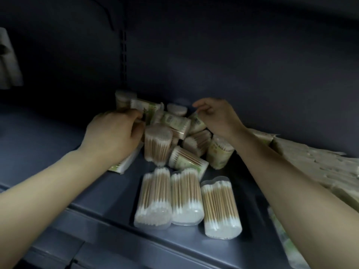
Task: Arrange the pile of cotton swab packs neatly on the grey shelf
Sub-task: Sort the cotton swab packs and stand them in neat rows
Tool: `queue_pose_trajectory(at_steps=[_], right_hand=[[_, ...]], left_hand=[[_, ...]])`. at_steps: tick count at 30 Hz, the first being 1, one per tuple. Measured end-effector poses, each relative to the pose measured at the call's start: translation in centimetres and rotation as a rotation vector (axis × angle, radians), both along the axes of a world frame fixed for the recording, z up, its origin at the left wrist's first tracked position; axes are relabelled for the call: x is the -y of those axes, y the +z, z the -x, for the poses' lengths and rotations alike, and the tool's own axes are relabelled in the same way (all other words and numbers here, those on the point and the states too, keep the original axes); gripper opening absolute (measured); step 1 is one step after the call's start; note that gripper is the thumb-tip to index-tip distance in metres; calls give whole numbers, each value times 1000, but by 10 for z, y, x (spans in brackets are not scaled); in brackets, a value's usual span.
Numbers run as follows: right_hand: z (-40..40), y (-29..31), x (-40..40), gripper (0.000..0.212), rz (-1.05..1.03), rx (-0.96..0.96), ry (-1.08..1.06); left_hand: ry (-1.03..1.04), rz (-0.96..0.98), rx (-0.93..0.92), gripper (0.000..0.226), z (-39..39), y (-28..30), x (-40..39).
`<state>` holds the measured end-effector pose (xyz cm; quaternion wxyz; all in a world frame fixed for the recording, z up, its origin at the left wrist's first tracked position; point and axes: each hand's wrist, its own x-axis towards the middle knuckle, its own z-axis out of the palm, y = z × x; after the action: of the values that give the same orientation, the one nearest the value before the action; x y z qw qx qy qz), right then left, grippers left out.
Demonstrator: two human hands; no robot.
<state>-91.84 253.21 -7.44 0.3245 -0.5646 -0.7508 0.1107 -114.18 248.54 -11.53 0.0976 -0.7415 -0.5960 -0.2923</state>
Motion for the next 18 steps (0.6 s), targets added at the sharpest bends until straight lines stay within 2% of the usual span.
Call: queue_pose_trajectory(at_steps=[5,12,18], right_hand=[[33,-4,-14,27,19,34,78],[66,-3,-42,27,97,-40,115],[85,1,-56,34,177,61,143]], left_hand=[[-32,-3,8,67,8,-7,-5],[-40,96,110,33,18,-10,-14],[-47,128,155,50,19,-10,-19]])
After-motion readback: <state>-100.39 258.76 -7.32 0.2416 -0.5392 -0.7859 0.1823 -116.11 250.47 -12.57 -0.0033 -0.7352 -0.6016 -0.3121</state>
